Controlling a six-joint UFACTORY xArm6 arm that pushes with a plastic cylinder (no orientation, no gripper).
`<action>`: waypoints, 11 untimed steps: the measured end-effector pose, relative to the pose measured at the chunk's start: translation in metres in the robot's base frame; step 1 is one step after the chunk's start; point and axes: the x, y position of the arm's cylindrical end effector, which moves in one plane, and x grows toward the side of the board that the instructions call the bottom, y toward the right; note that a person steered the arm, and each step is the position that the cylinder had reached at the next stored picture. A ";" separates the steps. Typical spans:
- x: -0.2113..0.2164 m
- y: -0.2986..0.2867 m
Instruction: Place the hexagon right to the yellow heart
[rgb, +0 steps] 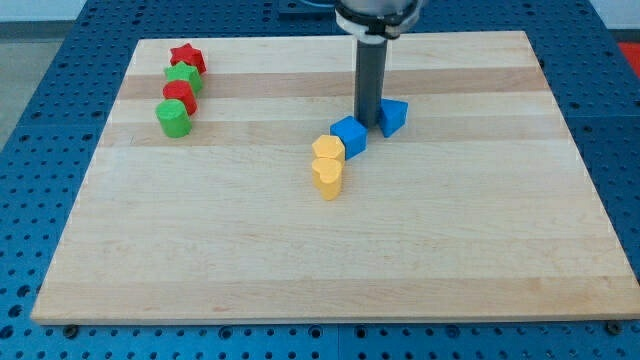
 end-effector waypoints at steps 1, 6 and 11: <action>-0.044 -0.018; 0.067 -0.047; 0.047 0.066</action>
